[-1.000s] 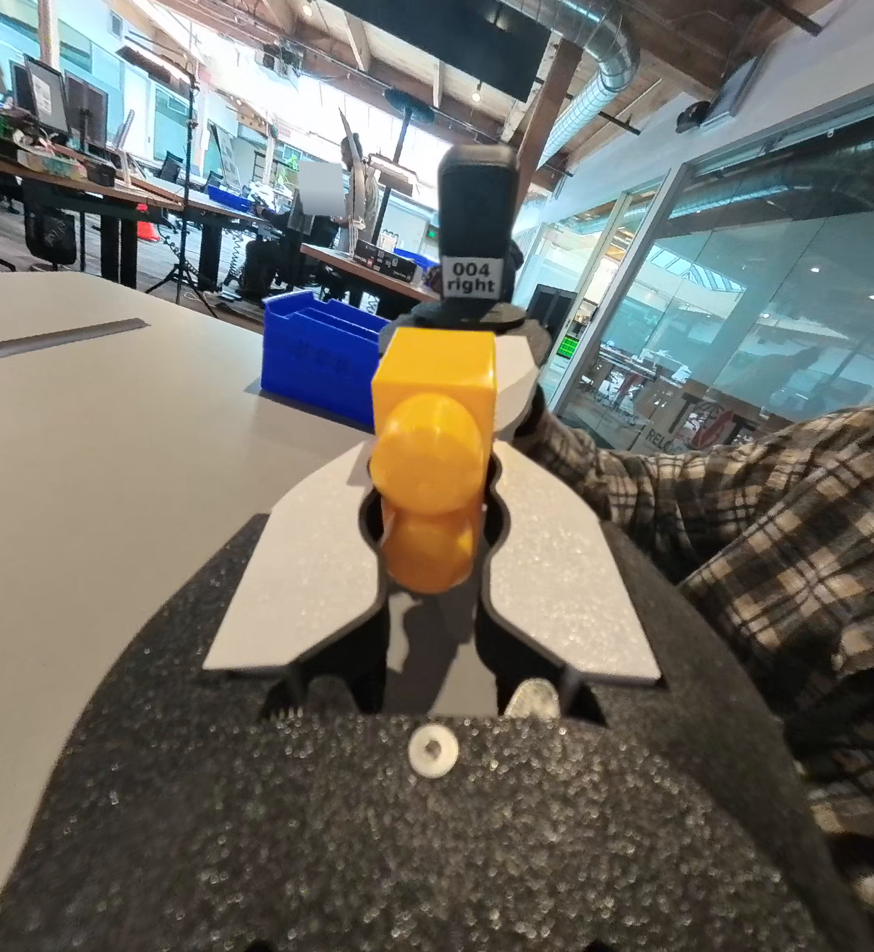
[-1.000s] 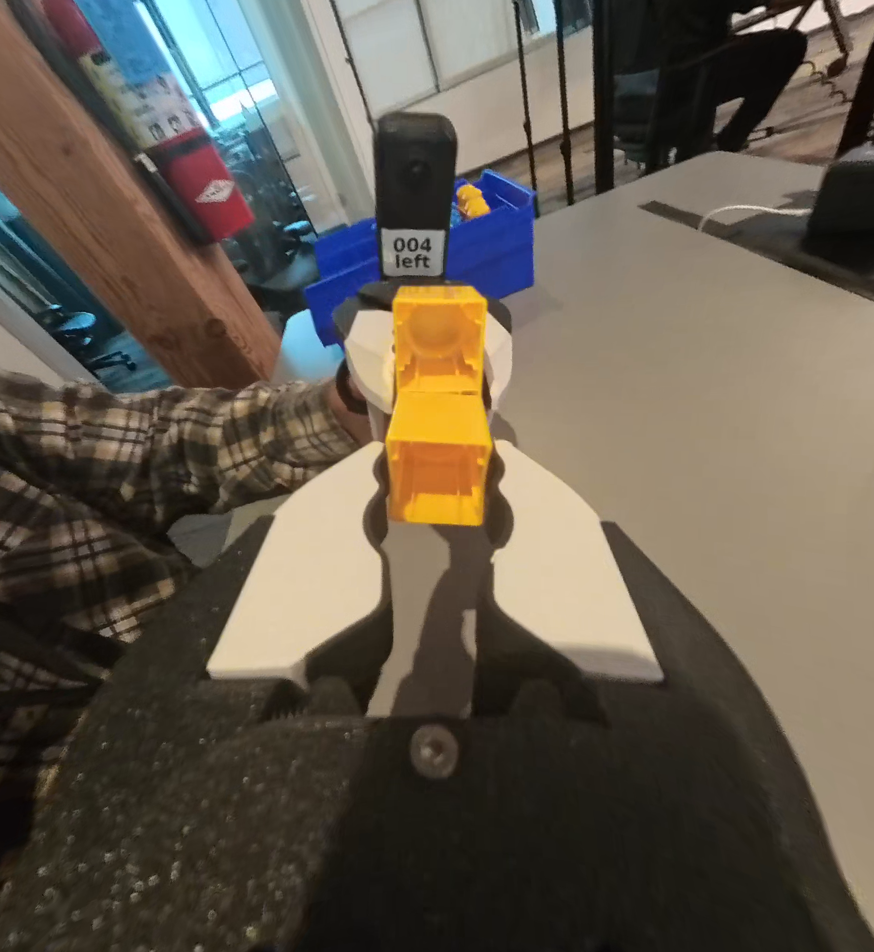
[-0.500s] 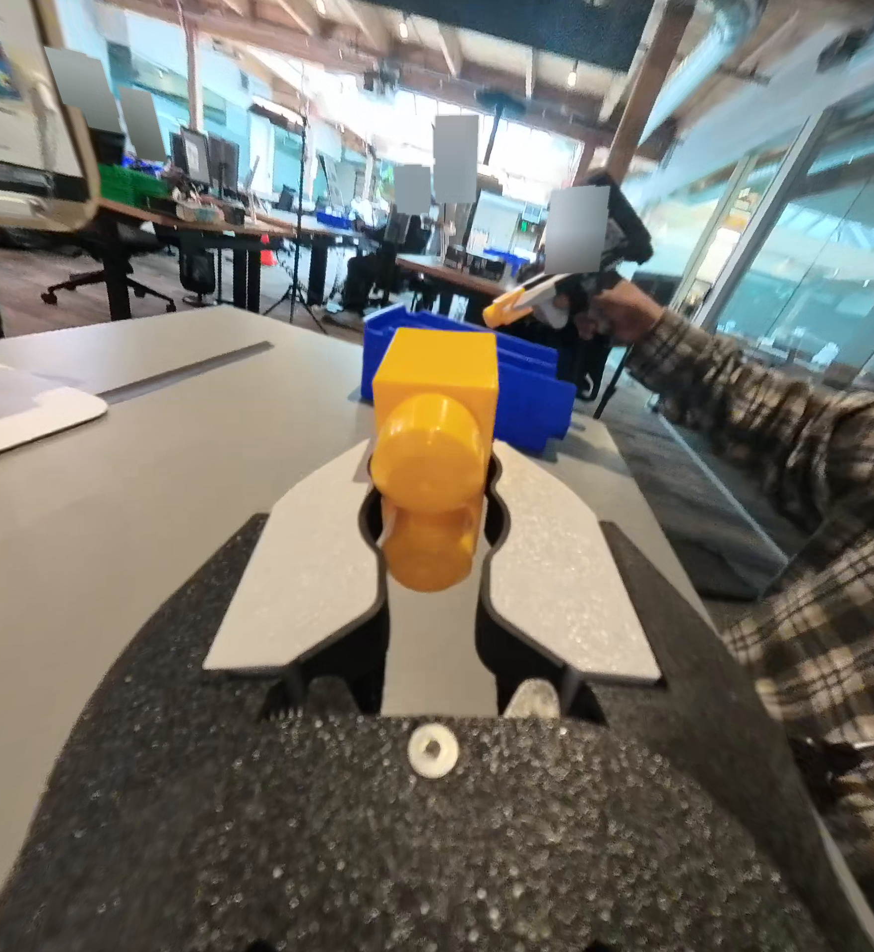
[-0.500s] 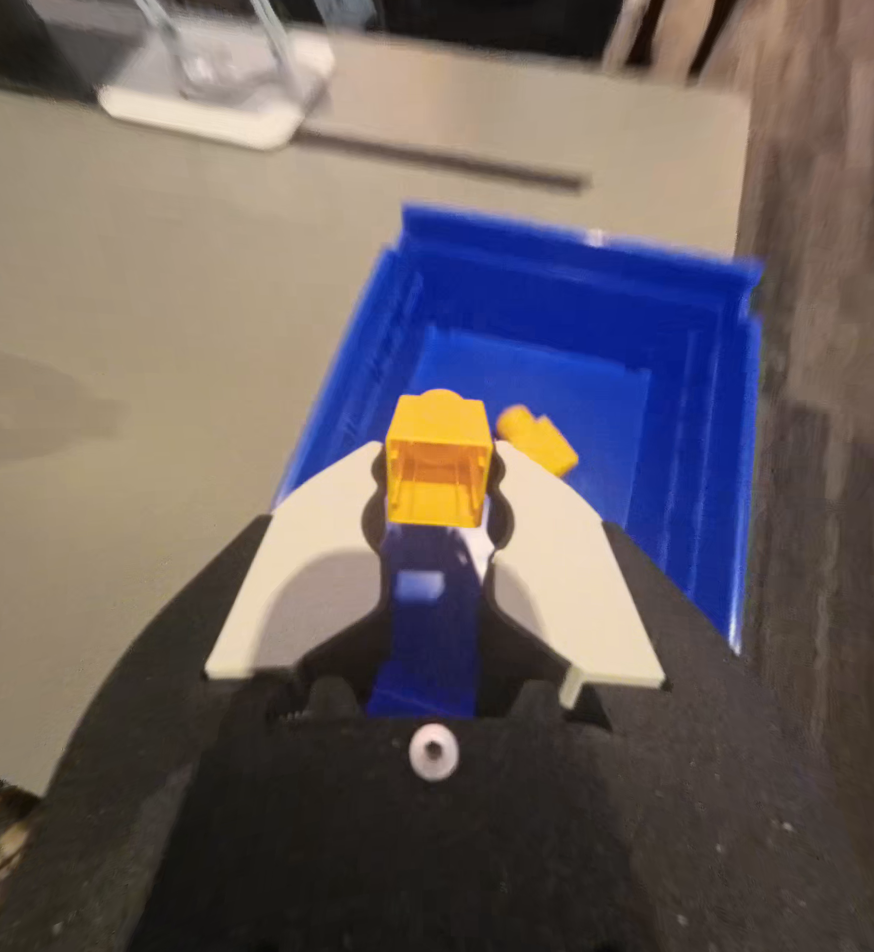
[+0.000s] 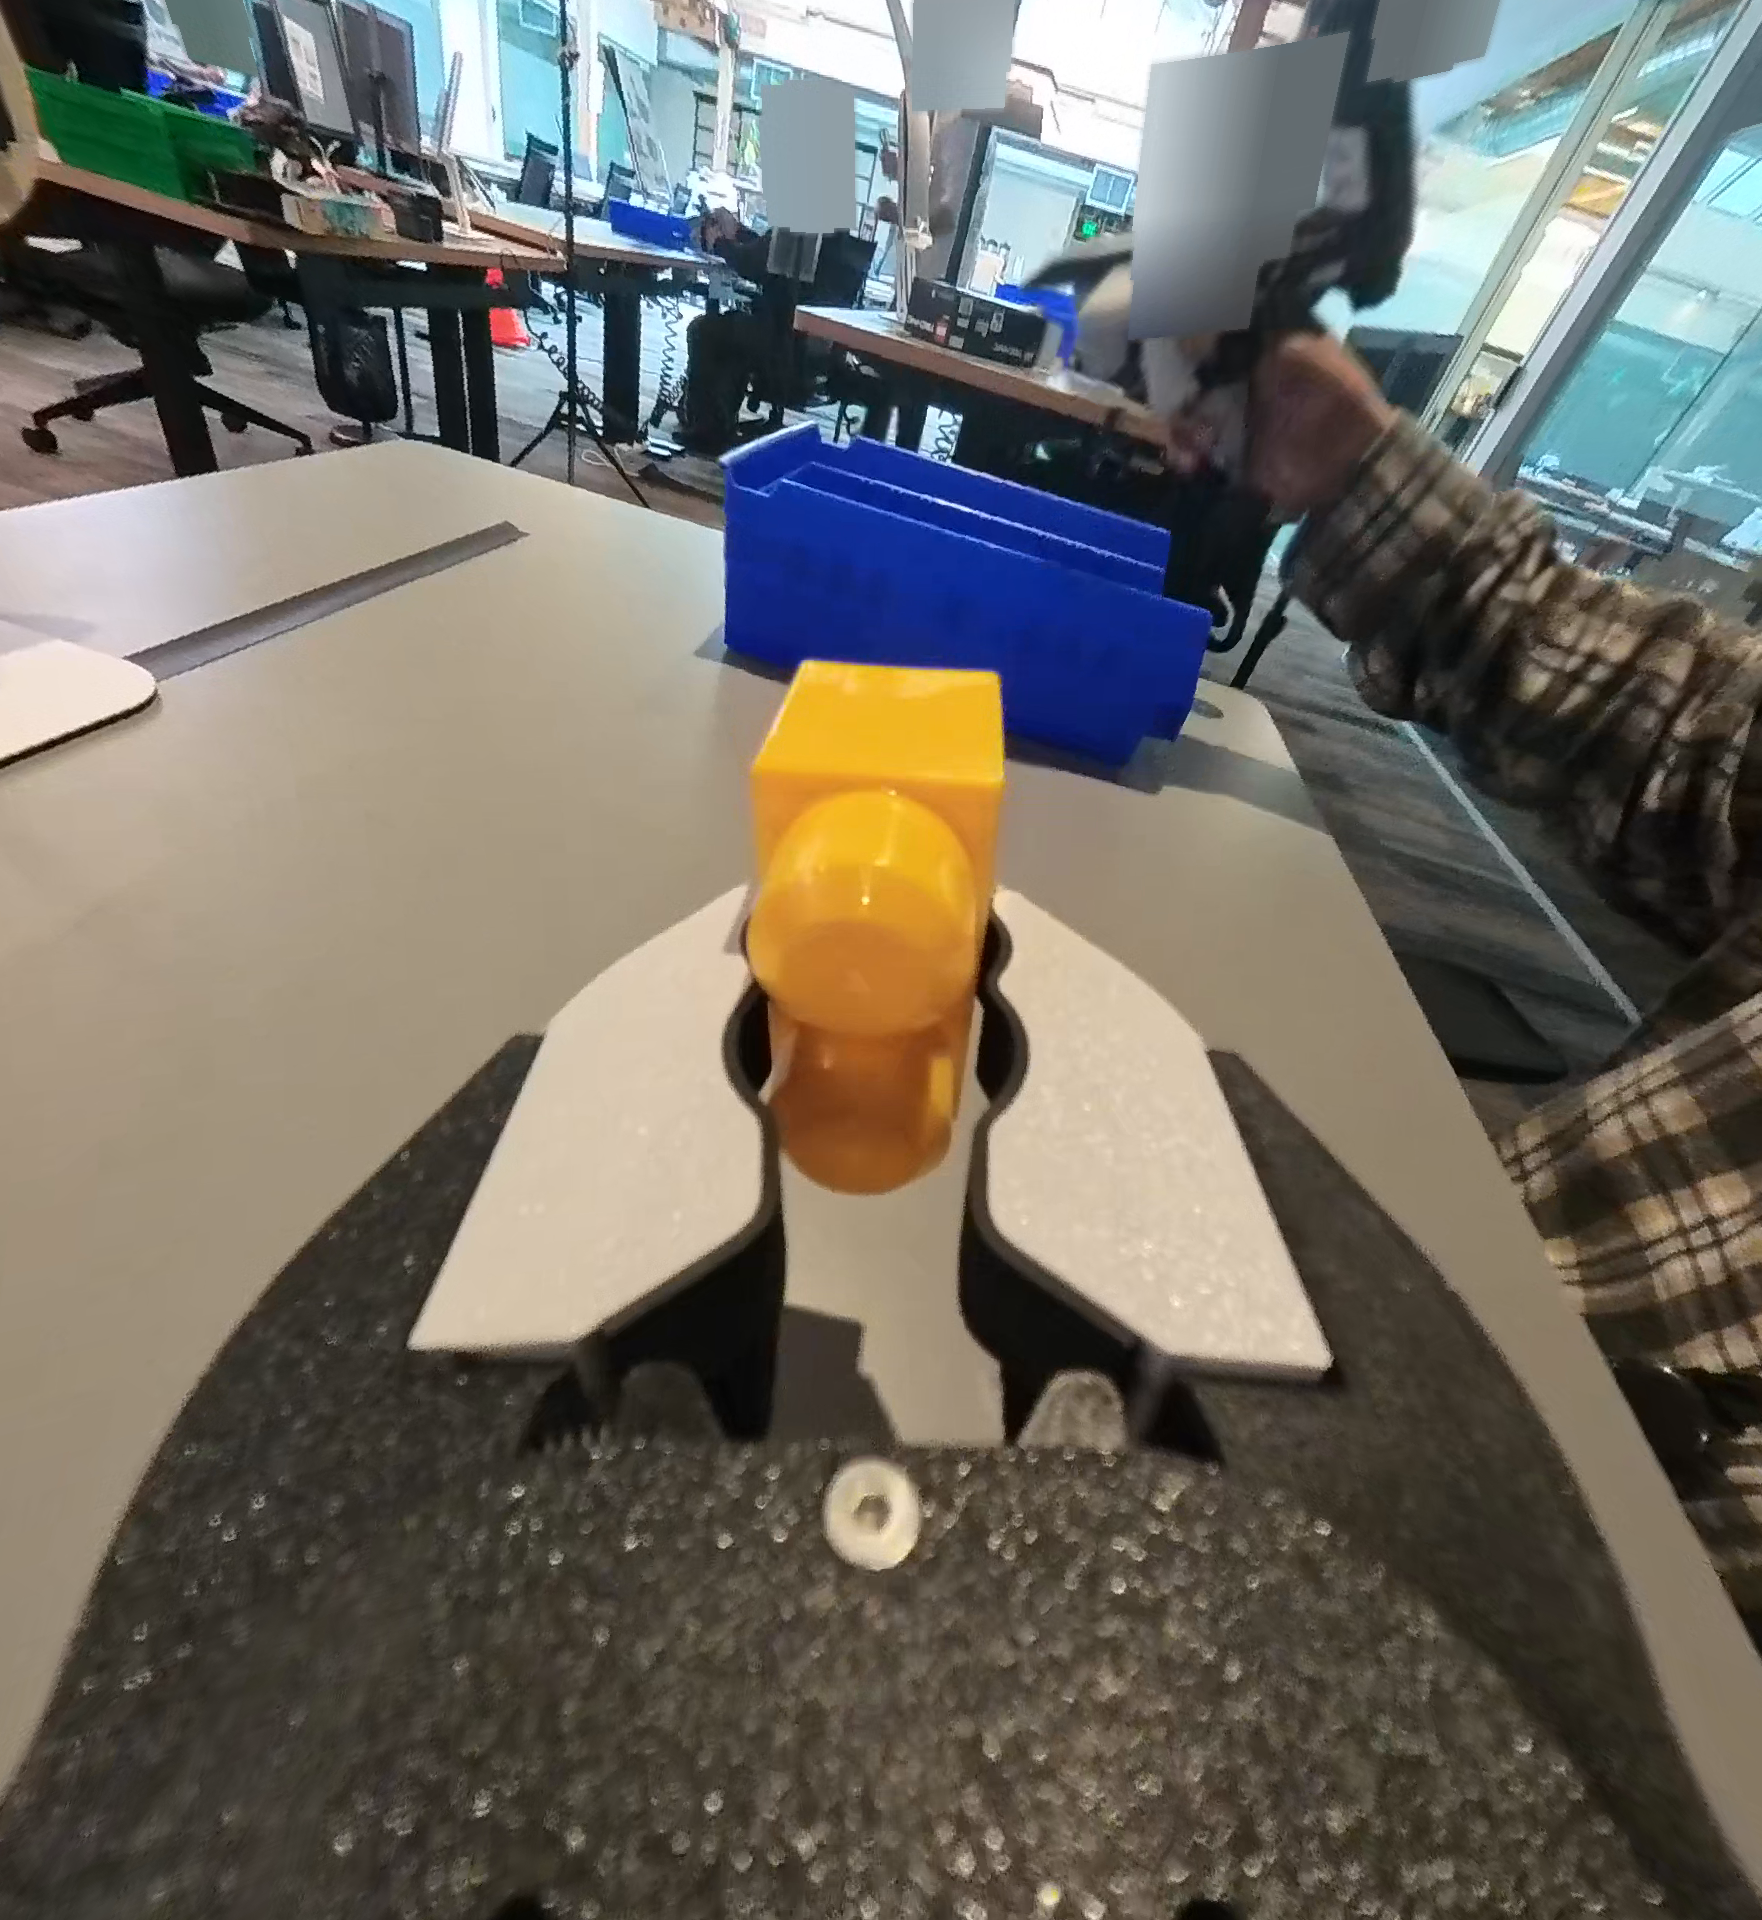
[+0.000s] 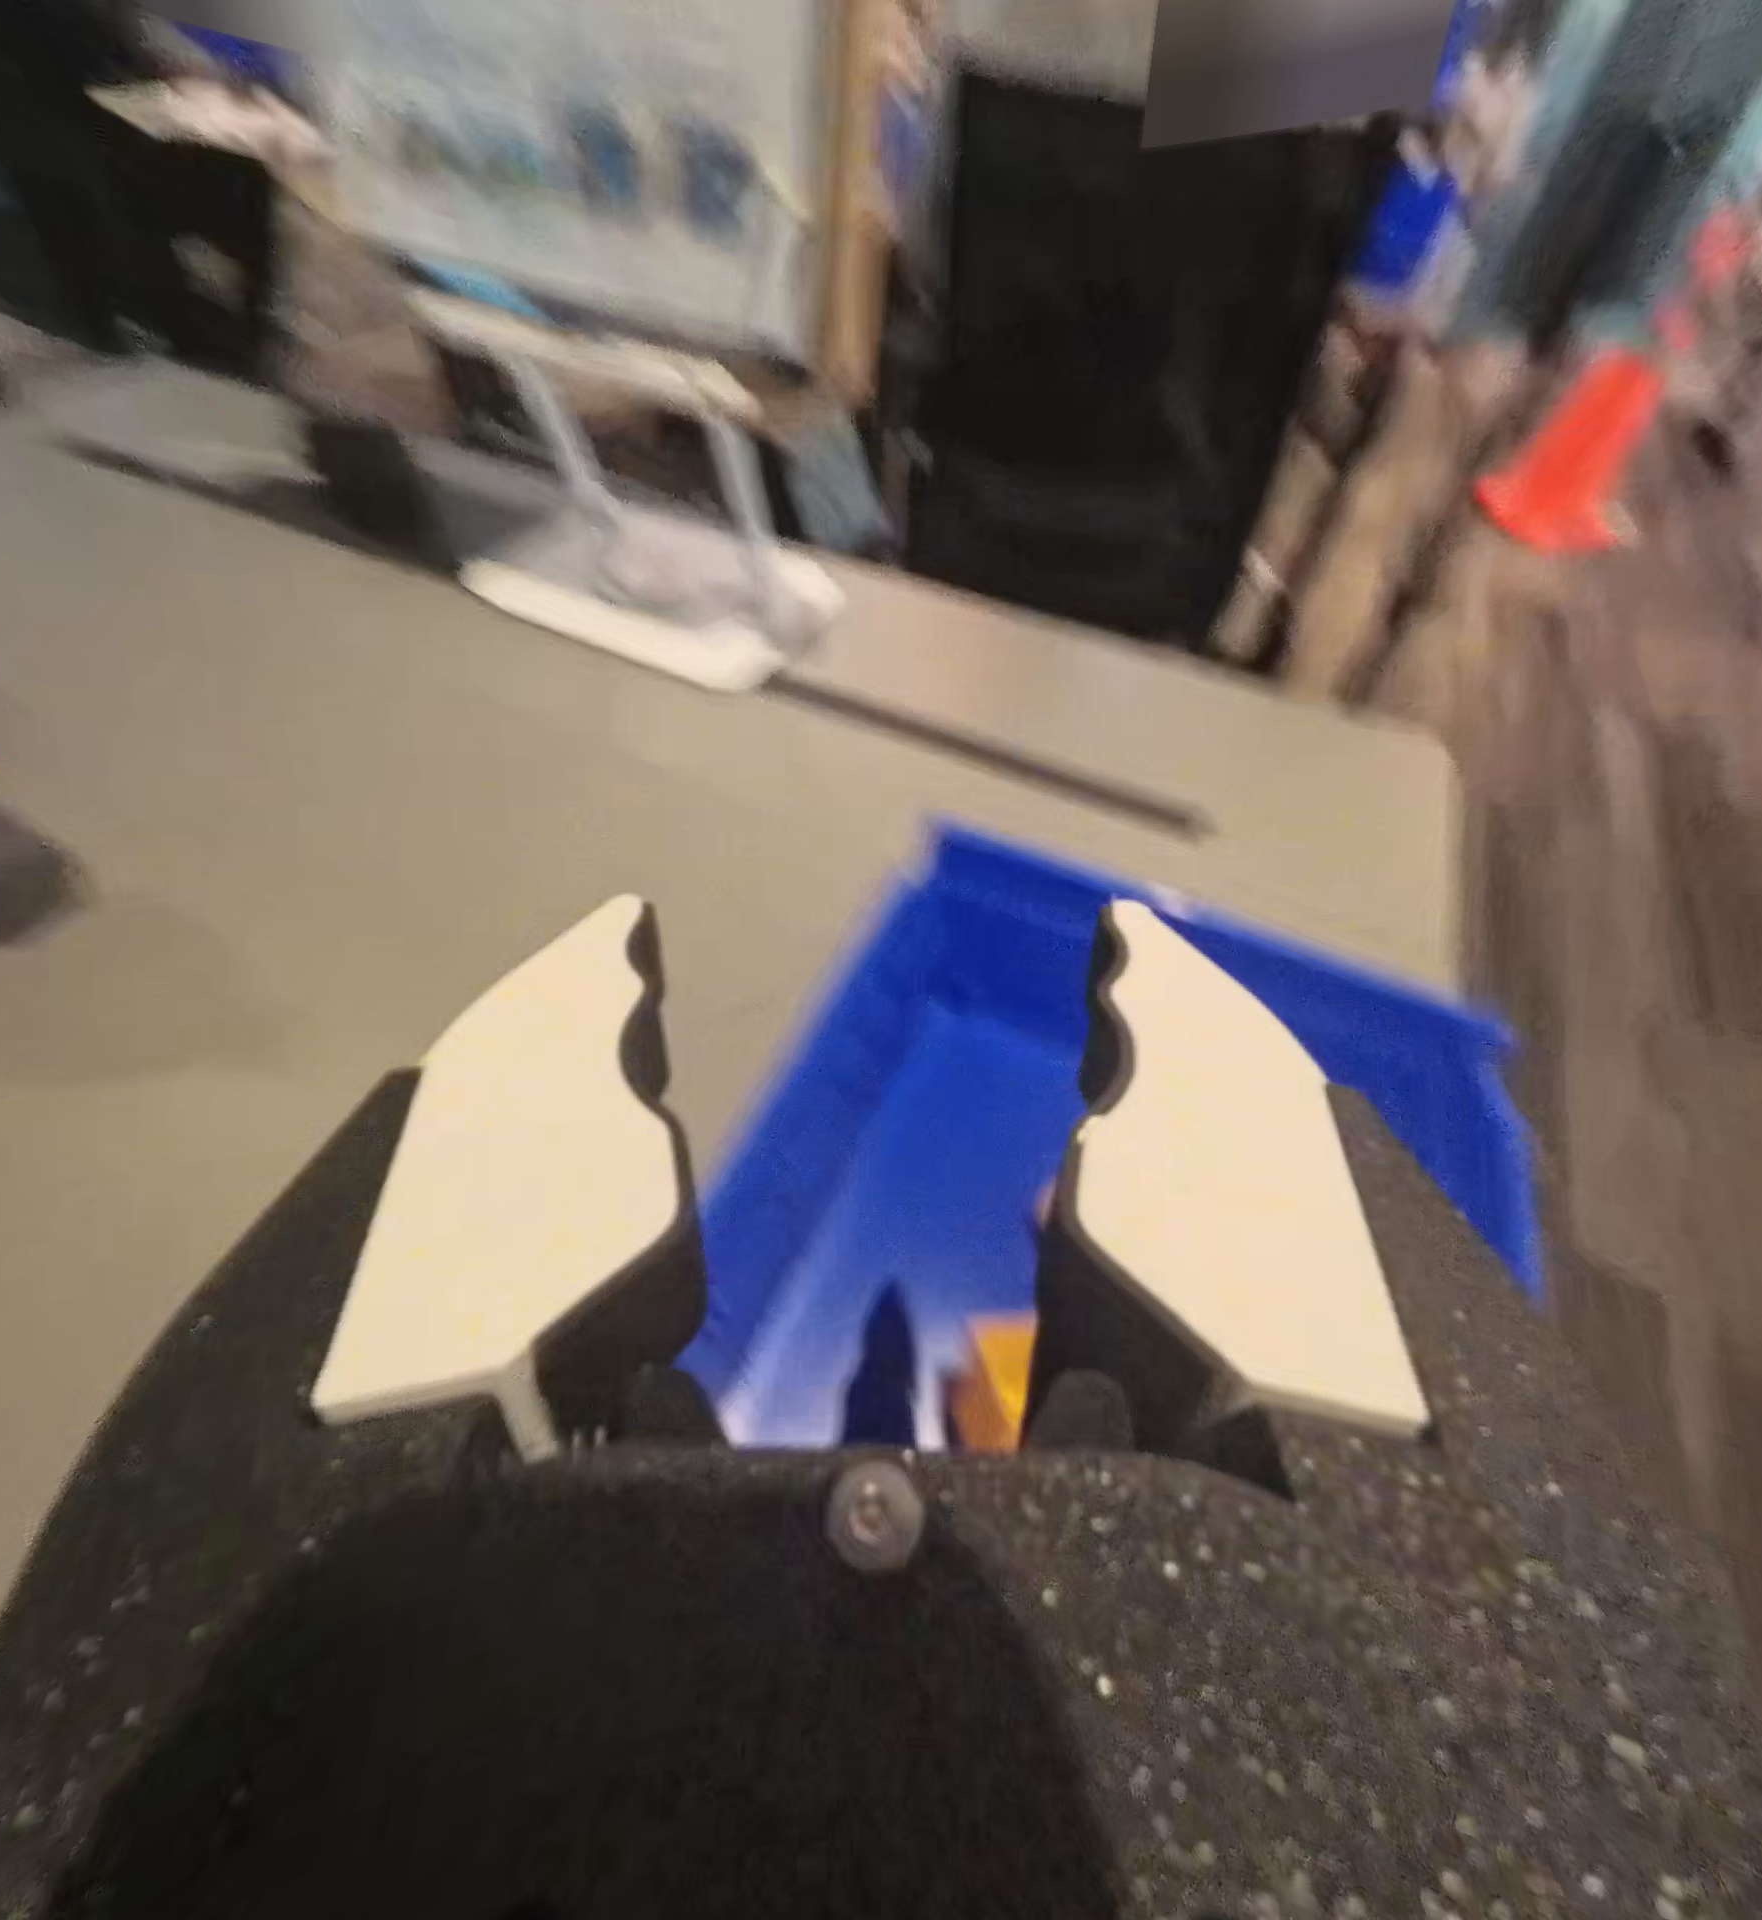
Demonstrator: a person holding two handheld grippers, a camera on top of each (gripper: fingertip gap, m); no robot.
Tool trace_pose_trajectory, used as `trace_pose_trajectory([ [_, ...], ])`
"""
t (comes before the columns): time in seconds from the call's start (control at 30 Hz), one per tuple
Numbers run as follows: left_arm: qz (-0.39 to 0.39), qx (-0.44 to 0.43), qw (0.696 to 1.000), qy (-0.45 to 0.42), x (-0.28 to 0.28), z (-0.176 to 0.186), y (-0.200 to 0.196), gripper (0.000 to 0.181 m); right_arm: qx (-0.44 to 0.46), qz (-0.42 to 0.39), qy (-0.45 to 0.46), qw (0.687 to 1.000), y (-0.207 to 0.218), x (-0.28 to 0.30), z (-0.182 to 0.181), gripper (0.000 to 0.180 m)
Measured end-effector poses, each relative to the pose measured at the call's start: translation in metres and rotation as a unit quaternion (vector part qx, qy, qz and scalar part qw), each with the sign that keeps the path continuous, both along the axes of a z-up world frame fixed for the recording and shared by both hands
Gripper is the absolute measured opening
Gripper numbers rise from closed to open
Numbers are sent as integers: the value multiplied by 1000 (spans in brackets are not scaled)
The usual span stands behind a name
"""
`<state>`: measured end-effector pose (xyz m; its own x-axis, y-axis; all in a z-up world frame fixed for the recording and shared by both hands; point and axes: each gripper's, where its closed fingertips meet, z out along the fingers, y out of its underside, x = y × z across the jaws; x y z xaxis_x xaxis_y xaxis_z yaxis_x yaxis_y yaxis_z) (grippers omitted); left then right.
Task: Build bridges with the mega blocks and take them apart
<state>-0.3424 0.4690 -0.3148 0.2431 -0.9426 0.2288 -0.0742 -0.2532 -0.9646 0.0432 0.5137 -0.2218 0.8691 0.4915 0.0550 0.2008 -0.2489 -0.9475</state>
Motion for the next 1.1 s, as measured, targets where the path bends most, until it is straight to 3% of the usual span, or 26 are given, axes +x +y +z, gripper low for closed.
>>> trace_pose_trajectory([
  [0.13,-7,3,1000,5,5,-2,-3,36,64,226,72,969,-28,-145,42,68],
  [0.27,-20,1,1000,-3,9,-2,-7,36,72,407,122,902,-55,-269,35,69],
  [0.37,-29,-1,999,-26,9,5,-10,36,53,469,155,868,-53,-328,16,66],
  [0.53,-26,4,998,-51,6,16,-11,36,-6,500,173,849,-42,-378,-19,61],
  [0.77,-27,6,998,-57,10,18,-14,37,-48,507,162,845,-46,-396,-47,55],
  [0.9,-24,8,998,-55,10,19,-13,37,-51,526,179,830,-54,-399,-45,36],
  [1.1,-37,25,997,-67,15,26,-21,37,-37,524,146,838,-62,-394,-39,34],
])
